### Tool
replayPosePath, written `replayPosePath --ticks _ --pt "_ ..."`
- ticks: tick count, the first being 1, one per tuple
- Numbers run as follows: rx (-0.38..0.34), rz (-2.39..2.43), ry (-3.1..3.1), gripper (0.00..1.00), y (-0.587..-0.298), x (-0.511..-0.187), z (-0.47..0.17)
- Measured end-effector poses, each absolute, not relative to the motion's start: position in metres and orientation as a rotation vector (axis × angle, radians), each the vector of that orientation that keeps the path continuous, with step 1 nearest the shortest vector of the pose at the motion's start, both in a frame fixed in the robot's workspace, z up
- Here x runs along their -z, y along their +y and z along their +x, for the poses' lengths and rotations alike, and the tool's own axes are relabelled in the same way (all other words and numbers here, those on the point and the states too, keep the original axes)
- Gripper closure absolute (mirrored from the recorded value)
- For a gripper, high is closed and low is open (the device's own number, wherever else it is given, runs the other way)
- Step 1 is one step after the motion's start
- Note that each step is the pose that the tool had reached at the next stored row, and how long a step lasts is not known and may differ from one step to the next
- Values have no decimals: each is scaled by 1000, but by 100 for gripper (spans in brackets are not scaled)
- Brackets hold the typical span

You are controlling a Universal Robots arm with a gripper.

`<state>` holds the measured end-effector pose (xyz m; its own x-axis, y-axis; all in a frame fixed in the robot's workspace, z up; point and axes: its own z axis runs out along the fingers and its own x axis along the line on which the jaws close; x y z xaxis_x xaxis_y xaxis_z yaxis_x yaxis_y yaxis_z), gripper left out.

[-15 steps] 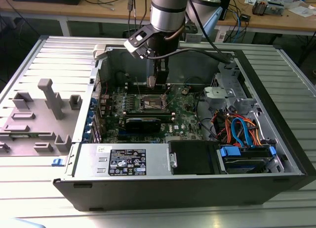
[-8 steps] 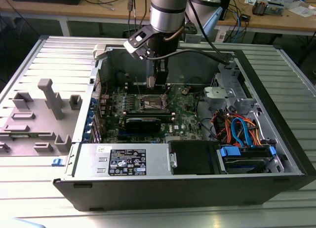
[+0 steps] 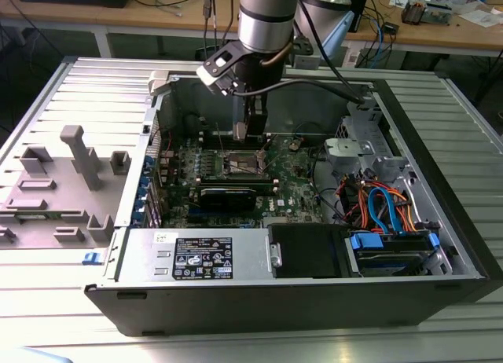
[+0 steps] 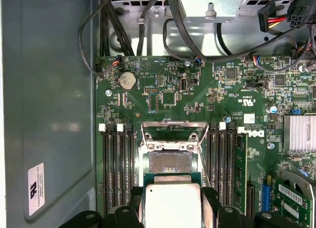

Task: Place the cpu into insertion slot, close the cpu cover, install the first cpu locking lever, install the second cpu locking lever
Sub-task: 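Place the cpu into insertion slot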

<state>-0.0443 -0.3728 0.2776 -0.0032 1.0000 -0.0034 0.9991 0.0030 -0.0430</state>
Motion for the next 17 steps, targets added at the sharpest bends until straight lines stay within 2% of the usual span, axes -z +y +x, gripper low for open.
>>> replayPosePath --ticks 17 --pt "-51 -2198 -2205 45 -373 -274 -45"
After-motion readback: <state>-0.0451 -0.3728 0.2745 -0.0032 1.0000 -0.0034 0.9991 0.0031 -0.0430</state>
